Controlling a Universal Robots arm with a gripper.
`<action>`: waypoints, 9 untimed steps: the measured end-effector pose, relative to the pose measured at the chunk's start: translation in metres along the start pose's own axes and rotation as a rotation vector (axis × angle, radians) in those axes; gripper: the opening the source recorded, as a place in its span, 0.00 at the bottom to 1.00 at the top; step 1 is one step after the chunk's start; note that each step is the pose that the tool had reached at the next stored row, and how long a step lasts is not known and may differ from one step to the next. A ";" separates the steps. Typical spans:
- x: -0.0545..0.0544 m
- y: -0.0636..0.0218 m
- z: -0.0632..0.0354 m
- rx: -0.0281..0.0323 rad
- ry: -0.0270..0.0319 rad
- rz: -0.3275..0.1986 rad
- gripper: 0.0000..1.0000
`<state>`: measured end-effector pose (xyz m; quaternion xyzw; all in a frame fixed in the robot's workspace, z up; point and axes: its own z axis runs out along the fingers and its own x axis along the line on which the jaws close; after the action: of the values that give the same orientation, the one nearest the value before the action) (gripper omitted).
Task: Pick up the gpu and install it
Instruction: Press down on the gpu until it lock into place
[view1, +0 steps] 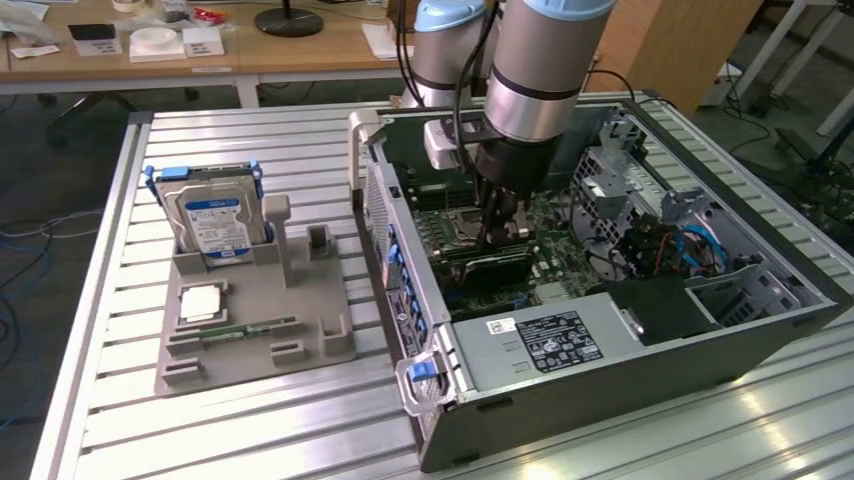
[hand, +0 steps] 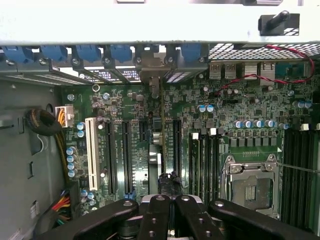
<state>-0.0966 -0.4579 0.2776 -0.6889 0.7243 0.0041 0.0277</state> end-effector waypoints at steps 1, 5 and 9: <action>0.000 0.0000 0.0007 0.0000 0.0001 0.000 0.11; 0.000 0.0000 0.0010 -0.0001 0.0002 0.000 0.11; 0.001 -0.0001 0.0011 0.0001 0.0001 0.000 0.11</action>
<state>-0.0965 -0.4587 0.2765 -0.6889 0.7243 0.0041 0.0277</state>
